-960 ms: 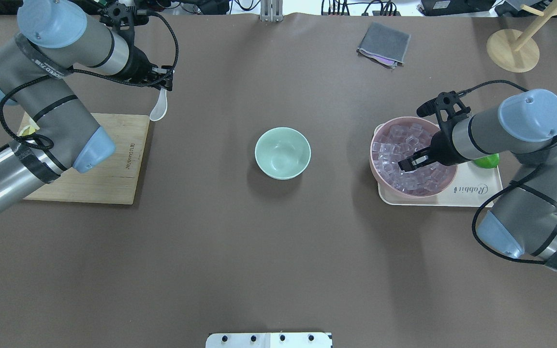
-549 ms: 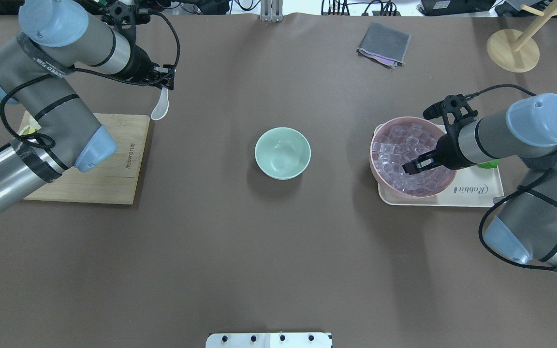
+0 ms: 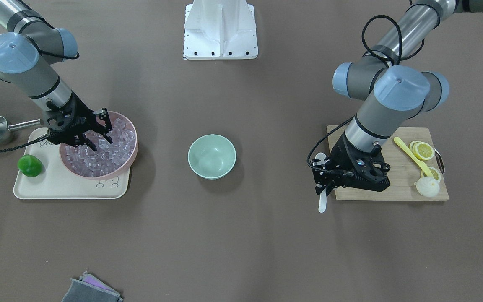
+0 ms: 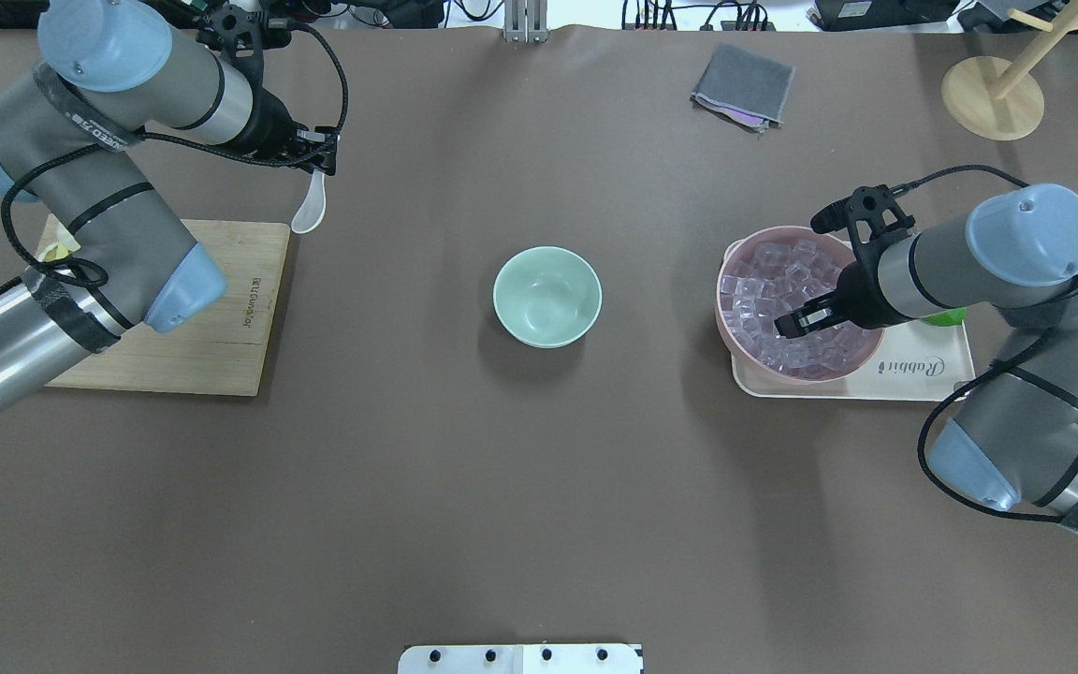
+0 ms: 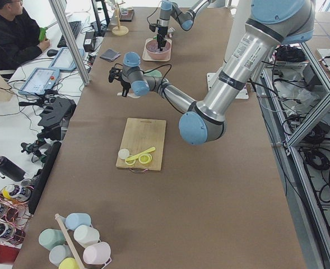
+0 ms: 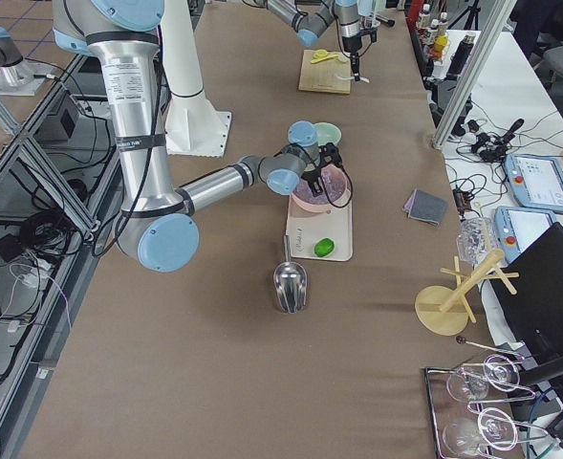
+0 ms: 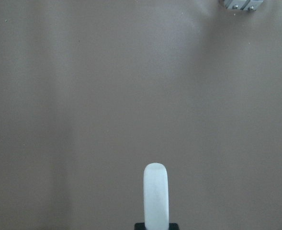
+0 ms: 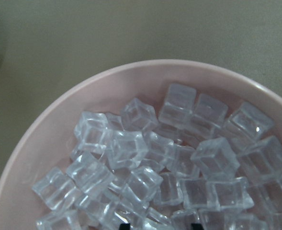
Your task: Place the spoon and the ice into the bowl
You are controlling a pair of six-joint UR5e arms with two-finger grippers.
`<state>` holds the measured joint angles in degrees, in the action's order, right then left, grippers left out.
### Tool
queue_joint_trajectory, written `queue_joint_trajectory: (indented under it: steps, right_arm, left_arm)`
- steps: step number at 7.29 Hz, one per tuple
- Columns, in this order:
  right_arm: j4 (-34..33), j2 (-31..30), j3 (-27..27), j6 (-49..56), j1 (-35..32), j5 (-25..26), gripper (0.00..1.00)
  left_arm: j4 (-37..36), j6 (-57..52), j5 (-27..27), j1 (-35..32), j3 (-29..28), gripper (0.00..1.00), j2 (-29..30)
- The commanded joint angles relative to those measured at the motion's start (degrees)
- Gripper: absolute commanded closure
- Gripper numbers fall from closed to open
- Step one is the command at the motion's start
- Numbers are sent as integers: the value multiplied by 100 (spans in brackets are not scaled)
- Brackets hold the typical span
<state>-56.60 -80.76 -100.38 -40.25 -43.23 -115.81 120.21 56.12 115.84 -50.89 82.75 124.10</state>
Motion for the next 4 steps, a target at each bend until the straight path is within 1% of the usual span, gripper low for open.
queue_joint_trajectory:
  steps: [1,2,3,4]
  right_arm:
    - [0,-9,-8,0,25,93,94]
    - [0,-1,-25,-9,25,67,100]
    - [-52,-1,-165,-9,-36,-46,100]
    - [-444,25,-436,0,-254,-308,100]
  left_arm:
    - [-7,-39,0,0,-5,100,0]
    - [-7,-39,0,0,-5,100,9]
    - [-24,-5,0,0,39,100,44]
    - [-33,187,0,9,56,100,209]
